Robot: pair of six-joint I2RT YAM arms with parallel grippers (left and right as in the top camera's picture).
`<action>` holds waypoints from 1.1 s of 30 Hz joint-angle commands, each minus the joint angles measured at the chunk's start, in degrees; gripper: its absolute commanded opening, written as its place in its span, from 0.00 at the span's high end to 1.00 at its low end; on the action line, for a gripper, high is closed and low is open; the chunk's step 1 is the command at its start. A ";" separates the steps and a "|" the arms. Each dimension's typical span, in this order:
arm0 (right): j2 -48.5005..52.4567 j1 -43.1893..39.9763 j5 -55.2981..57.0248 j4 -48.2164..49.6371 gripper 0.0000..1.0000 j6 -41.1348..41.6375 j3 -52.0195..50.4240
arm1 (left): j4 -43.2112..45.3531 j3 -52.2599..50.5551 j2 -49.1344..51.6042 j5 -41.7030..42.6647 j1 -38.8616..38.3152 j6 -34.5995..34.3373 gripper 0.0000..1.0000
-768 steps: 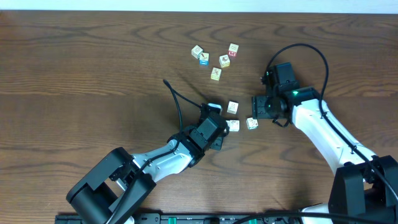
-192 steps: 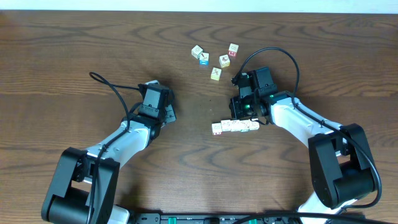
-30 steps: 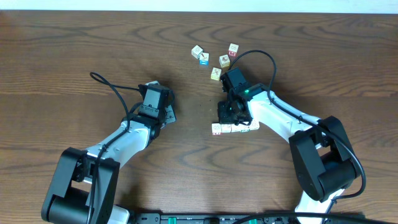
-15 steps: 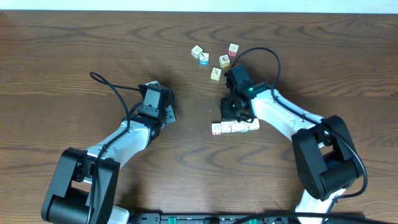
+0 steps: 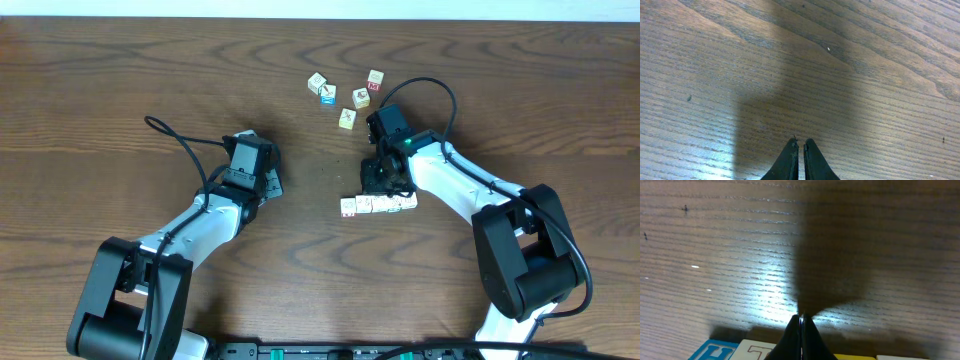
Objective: Lift 5 blocks
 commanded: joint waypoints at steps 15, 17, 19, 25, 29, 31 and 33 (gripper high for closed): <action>0.35 0.35 0.35 -1.57 0.99 -0.09 0.63 | -0.15 -0.33 0.66 -0.09 0.35 0.79 0.93; 0.35 0.48 0.35 -1.97 0.99 -0.07 0.61 | -0.15 -0.33 0.66 -0.09 0.35 0.79 0.93; 0.35 0.66 0.35 -2.16 0.99 -0.07 0.59 | -0.15 -0.33 0.66 -0.09 0.35 0.79 0.92; 0.35 0.63 1.27 -1.49 0.99 -0.17 0.59 | -0.15 -0.33 0.66 -0.09 0.35 0.79 0.93; 0.35 0.59 2.49 0.92 0.99 -1.16 0.59 | -0.15 -0.33 0.66 -0.09 0.35 0.79 0.93; 0.35 0.59 2.47 2.34 0.99 -2.05 0.59 | -0.15 -0.33 0.66 -0.09 0.35 0.79 0.93; 0.35 0.59 2.29 2.71 0.99 -2.27 0.59 | -0.15 -0.33 0.66 -0.09 0.35 0.79 0.92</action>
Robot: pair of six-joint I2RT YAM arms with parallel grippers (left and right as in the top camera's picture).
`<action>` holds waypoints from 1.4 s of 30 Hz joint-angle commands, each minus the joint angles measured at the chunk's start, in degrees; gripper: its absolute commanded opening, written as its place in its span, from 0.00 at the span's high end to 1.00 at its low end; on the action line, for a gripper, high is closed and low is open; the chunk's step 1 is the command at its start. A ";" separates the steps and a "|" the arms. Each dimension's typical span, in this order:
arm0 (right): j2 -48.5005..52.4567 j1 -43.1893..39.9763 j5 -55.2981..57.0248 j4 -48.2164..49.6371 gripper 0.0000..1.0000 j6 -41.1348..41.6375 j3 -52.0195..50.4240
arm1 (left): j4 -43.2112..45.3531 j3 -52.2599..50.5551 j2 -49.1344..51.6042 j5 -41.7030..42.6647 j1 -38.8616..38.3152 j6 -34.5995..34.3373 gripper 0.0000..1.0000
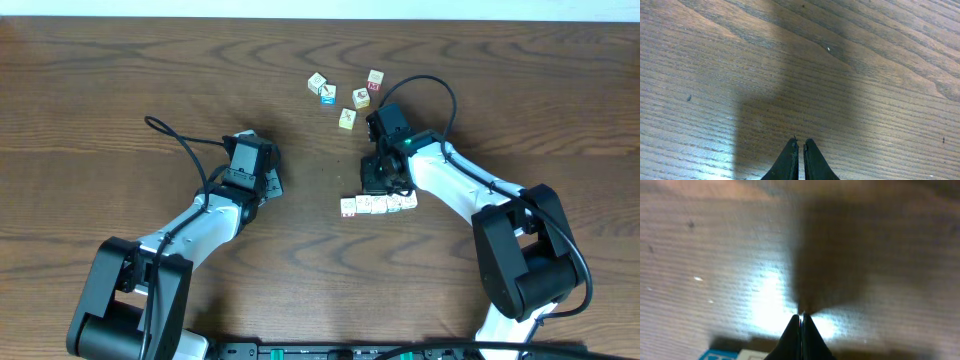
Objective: Lift 5 blocks
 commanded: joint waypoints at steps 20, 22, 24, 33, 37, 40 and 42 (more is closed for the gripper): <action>0.35 3.04 -3.54 -0.42 0.99 -2.69 0.59 | -0.13 -0.33 0.66 -0.13 0.35 0.79 0.93; 0.35 3.26 -3.54 -0.50 0.99 -2.67 0.59 | -0.13 -0.33 0.66 -0.11 0.35 0.79 0.93; 0.35 3.43 -3.54 -0.68 0.99 -2.64 0.59 | -0.15 -0.33 0.66 -0.11 0.35 0.79 0.93; 0.37 4.59 -3.52 -1.57 0.99 -2.32 0.59 | -0.15 -0.33 0.66 -0.13 0.35 0.79 0.93; 0.37 4.63 -3.54 -1.62 0.99 -1.99 0.59 | -0.15 -0.33 0.66 -0.13 0.35 0.79 0.92; 0.37 4.66 -3.54 -1.88 0.99 -1.99 0.59 | -0.15 -0.33 0.66 -0.13 0.35 0.79 0.93; 0.37 4.70 -3.52 -2.03 0.99 -1.97 0.59 | -0.13 -0.33 0.66 -0.13 0.35 0.79 0.93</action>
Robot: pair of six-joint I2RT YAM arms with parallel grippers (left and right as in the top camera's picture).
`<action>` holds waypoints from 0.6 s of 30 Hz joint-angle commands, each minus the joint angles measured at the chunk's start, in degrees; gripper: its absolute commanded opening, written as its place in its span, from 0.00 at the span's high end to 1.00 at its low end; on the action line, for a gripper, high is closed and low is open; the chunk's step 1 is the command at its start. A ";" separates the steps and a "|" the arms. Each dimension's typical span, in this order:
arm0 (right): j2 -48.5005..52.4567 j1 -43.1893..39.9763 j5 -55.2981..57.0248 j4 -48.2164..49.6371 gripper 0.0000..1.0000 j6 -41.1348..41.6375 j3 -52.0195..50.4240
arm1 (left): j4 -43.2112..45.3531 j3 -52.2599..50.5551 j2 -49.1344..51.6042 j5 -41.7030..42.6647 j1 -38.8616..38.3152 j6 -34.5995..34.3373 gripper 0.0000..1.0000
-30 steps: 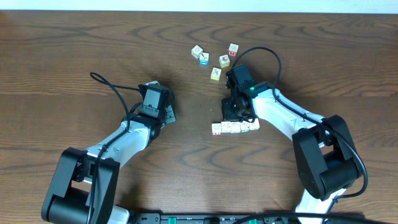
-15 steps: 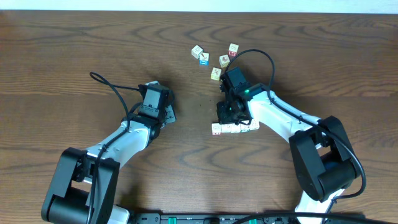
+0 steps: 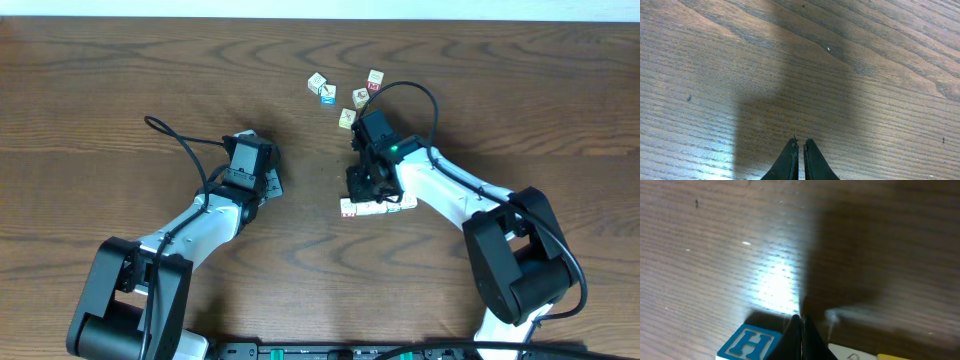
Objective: Lift 5 blocks
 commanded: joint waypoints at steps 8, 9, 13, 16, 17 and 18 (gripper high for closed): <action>0.37 -0.57 3.56 2.47 0.99 -0.68 0.59 | -0.17 -0.33 0.66 -0.11 0.35 0.81 0.93; 0.37 -1.14 3.76 2.91 0.99 -0.72 0.59 | -0.17 -0.33 0.66 -0.11 0.35 0.81 0.93; 0.37 -4.00 4.02 3.91 0.99 -0.72 0.59 | -0.17 -0.33 0.66 -0.13 0.35 0.83 0.93; 0.37 -6.38 4.04 3.37 0.99 -1.25 0.59 | -0.15 -0.33 0.66 -0.13 0.35 0.81 0.92; 0.37 -7.10 4.02 3.15 0.99 -1.64 0.59 | -0.15 -0.33 0.66 -0.15 0.35 0.83 0.93; 0.37 -7.65 4.02 2.78 0.99 -1.62 0.59 | -0.17 -0.33 0.66 -0.44 0.35 0.81 0.93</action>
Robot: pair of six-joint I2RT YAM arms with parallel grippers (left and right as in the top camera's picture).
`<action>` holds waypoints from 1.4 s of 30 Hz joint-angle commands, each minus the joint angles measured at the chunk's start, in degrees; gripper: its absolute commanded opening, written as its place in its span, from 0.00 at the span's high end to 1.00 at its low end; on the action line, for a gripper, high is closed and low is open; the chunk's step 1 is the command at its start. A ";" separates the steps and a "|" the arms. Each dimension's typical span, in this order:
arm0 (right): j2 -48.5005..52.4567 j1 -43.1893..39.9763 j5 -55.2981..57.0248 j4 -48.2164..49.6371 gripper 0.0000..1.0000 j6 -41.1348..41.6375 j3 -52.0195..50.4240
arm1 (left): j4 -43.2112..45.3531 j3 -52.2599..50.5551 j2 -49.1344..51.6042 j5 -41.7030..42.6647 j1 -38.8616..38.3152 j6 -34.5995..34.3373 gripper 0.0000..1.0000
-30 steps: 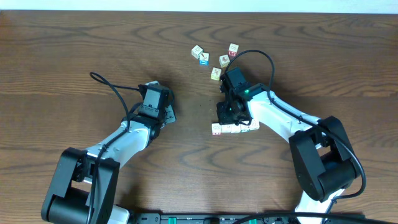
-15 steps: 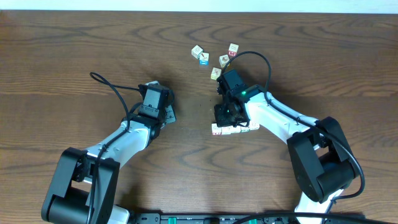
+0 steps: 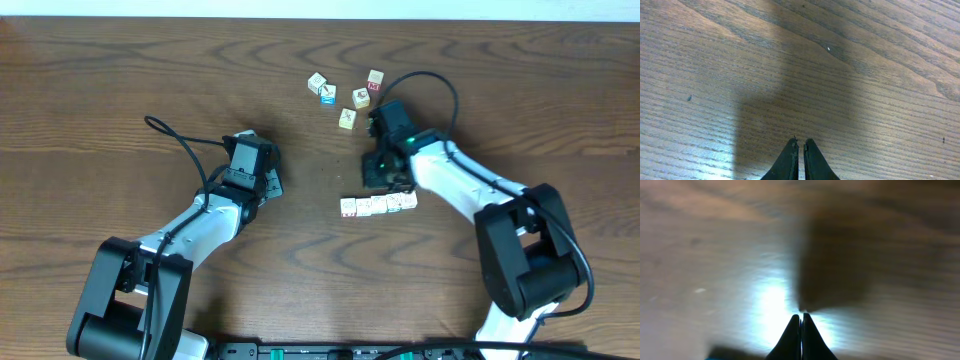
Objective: Lift 5 blocks
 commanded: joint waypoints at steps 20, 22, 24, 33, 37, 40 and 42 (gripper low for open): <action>0.37 -4.46 4.90 -5.68 0.99 -2.58 0.59 | -0.20 -0.33 0.66 -0.55 0.35 0.81 0.93; 0.37 -4.50 5.25 -6.03 0.99 -2.56 0.59 | -0.17 -0.33 0.66 -0.55 0.35 0.81 0.93; 0.37 -4.59 5.70 -6.34 0.99 -2.56 0.59 | -0.17 -0.33 0.66 -0.55 0.35 0.81 0.93; 0.39 -4.81 5.88 -7.91 0.99 -2.51 0.59 | -0.17 -0.33 0.66 -0.55 0.35 0.81 0.93; 0.39 -4.87 5.86 -8.07 0.99 -2.51 0.59 | -0.17 -0.33 0.66 -0.55 0.35 0.81 0.93; 0.39 -4.87 5.88 -8.31 0.99 -2.49 0.59 | -0.17 -0.33 0.66 -0.55 0.35 0.81 0.93; 0.39 -4.87 5.88 -8.52 0.99 -2.27 0.59 | -0.17 -0.33 0.66 -0.55 0.35 0.81 0.93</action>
